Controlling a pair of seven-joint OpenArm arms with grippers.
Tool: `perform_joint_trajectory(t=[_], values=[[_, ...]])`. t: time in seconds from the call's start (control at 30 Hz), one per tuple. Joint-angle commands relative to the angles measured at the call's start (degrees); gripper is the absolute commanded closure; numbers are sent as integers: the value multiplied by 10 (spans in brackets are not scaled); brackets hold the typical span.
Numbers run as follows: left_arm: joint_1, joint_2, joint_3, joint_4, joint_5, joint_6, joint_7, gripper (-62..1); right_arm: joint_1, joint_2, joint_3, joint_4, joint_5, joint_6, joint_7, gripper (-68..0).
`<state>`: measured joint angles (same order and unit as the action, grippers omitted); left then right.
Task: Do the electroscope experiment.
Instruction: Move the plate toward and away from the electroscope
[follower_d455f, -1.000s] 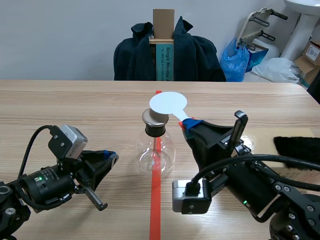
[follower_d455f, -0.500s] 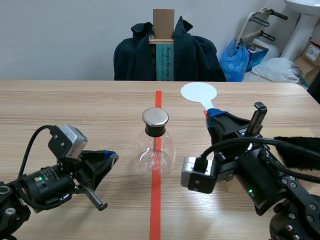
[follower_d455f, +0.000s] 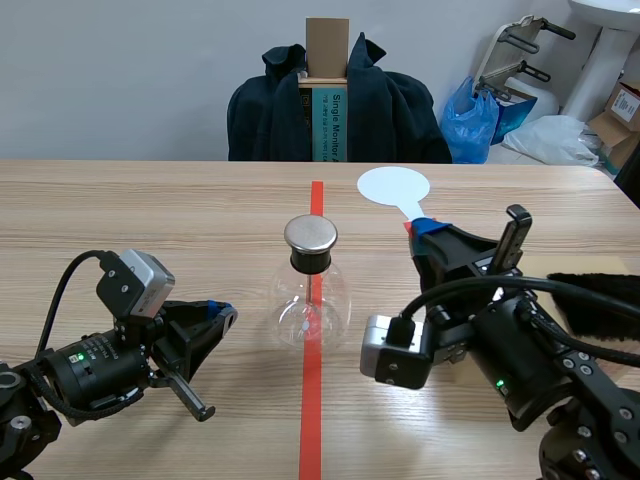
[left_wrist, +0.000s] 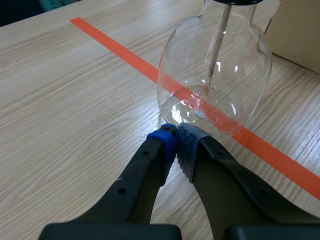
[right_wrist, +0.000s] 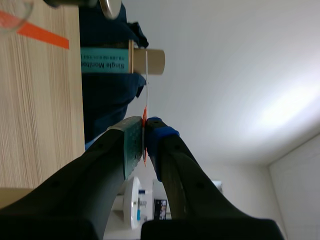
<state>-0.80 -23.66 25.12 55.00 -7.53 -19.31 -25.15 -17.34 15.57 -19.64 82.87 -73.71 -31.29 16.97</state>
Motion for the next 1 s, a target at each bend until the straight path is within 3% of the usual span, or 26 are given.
perform_joint_trajectory(t=[0.0, 0.47, 0.97], values=[[-7, 2, 0, 11, -5, -1, -8, -41, 7, 0, 1, 6, 4, -8, 13, -7], [-7, 2, 0, 11, -5, -1, -8, -41, 7, 0, 1, 6, 4, -4, 141, -7], [-7, 2, 0, 11, -5, -1, -8, -41, 7, 0, 1, 6, 4, -4, 201, -7]])
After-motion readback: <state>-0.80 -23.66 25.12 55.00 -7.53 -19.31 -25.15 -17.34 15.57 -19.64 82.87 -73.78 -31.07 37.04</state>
